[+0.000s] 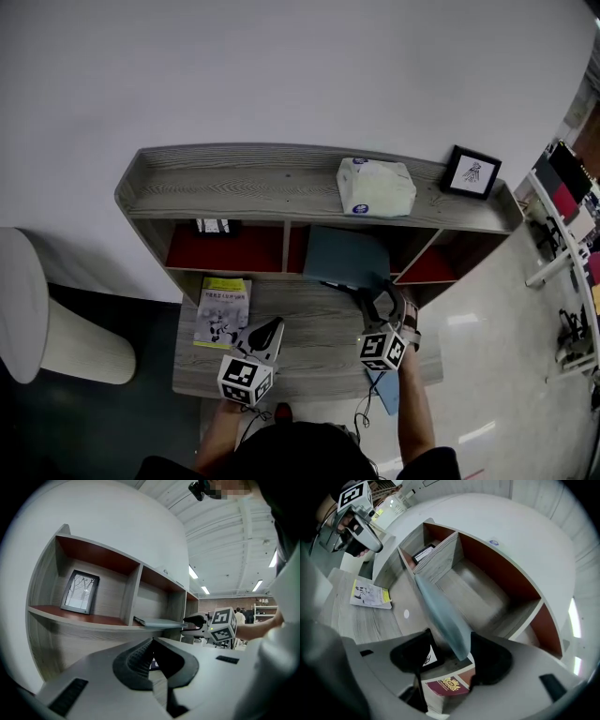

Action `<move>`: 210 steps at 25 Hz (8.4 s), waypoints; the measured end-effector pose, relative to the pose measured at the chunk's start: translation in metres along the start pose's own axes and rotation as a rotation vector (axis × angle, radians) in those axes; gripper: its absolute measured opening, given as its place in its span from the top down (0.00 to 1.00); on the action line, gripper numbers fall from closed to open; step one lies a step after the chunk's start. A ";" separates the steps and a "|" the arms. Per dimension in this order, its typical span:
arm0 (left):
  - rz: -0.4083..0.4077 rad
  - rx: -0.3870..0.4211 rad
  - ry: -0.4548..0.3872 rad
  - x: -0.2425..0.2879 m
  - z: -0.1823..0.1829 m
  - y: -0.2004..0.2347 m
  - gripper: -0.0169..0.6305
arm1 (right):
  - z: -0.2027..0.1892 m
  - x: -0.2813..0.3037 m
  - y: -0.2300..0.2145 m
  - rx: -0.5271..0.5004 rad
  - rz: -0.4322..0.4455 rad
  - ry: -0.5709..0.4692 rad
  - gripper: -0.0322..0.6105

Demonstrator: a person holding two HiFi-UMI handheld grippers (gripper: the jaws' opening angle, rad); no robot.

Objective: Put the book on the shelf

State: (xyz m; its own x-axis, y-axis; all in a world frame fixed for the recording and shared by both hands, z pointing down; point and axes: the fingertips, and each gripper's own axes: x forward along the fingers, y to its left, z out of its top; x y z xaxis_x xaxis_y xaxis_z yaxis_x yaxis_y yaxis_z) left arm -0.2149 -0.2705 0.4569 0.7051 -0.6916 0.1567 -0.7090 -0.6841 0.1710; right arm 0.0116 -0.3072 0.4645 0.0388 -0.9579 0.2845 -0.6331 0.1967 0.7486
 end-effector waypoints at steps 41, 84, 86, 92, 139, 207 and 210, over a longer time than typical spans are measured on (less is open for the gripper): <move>-0.110 0.103 0.002 -0.027 0.001 -0.170 0.97 | -0.041 -0.218 0.006 0.822 0.005 -0.281 0.89; -0.330 0.091 0.327 -0.003 -0.219 -0.341 0.97 | -0.289 -0.324 0.125 0.947 -0.001 0.103 0.90; -0.350 0.093 0.341 0.008 -0.231 -0.343 0.97 | -0.302 -0.318 0.132 0.964 -0.008 0.127 0.90; -0.411 0.085 0.424 0.027 -0.274 -0.351 0.97 | -0.336 -0.306 0.156 1.039 -0.024 0.199 0.90; -0.465 0.074 0.609 0.084 -0.352 -0.338 0.97 | -0.412 -0.218 0.213 1.584 0.117 0.168 0.51; -0.204 0.114 0.040 0.009 -0.039 -0.238 0.97 | -0.121 -0.274 -0.053 0.992 -0.077 -0.217 0.85; -0.216 0.123 0.027 0.019 -0.025 -0.222 0.97 | -0.107 -0.257 -0.058 0.985 -0.093 -0.229 0.85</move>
State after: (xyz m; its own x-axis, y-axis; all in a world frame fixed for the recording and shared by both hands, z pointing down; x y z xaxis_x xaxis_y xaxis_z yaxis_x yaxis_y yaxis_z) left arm -0.0439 -0.1264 0.4459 0.8393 -0.5209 0.1556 -0.5367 -0.8396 0.0842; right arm 0.1206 -0.0500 0.4119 0.0372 -0.9980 0.0513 -0.9947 -0.0419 -0.0940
